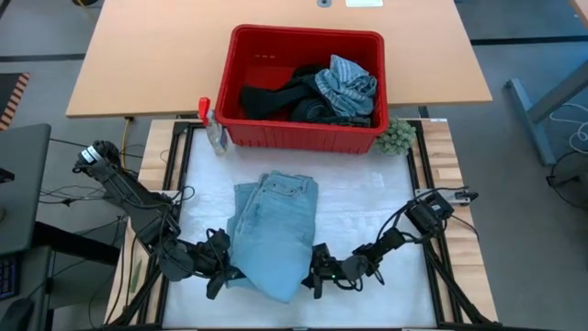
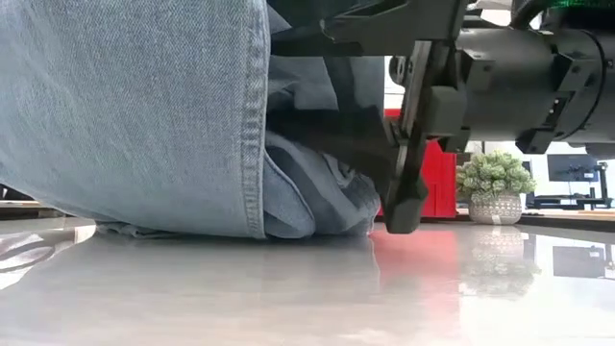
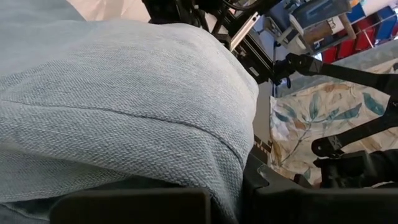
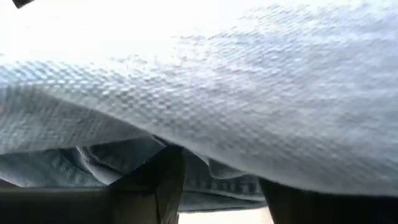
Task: Fold laundry
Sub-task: Fold the blue pants from the red laundry bin
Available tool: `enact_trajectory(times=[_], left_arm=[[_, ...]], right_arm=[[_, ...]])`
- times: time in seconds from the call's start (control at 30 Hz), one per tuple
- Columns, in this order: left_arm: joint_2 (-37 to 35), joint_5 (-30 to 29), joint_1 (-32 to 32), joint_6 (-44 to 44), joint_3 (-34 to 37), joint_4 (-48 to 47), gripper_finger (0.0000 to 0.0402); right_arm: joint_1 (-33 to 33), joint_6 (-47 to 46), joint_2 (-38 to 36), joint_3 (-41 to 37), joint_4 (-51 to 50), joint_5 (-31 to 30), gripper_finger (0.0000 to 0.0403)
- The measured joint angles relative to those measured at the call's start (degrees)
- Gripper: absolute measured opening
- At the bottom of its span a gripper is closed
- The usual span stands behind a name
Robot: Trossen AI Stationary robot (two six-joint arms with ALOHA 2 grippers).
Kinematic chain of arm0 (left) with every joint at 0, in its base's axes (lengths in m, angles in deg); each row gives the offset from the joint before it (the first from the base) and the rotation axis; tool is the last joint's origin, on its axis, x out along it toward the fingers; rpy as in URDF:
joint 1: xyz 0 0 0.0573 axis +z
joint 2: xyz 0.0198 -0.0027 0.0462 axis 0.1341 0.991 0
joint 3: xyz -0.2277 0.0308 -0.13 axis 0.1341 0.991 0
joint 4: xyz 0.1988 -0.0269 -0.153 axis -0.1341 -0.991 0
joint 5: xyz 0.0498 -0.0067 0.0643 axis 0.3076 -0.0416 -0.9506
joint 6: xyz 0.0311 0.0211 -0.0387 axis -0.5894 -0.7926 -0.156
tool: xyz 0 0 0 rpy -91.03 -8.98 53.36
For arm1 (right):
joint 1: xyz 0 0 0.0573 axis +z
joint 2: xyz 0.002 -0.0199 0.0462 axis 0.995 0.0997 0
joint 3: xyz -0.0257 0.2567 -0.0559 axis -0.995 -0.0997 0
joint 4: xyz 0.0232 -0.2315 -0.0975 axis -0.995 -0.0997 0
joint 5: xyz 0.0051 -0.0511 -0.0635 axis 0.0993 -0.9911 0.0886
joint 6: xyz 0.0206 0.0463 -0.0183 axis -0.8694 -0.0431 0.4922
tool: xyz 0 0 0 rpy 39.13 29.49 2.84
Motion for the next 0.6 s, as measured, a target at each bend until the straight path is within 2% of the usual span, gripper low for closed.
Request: enact_trajectory(times=[0.13, 0.3, 0.33, 0.5, 0.6], left_arm=[[0.00, -0.07, -0.03, -0.13, 0.00, 0.01, 0.0000], [0.00, -3.51, -2.97, -0.14, 0.00, -0.19, 0.0000], [0.00, -4.45, -3.83, 0.00, 0.00, -0.30, 0.0000], [0.20, -7.62, -7.83, 5.75, 0.00, -4.51, 0.0000], [1.48, -7.85, -8.96, 8.16, 0.00, -6.05, 0.0000]], right_arm=[[0.19, 0.01, 0.00, 1.04, 0.02, 0.15, 0.0158], [1.57, 2.47, -0.04, 0.81, 3.92, 0.12, 0.0030], [1.78, 2.54, -0.36, 0.50, 4.86, 0.21, 0.0021], [1.91, 1.66, -3.23, -1.05, 4.67, 0.46, 0.0031], [0.97, 2.01, -5.12, -1.35, 2.76, 0.56, 0.0023]])
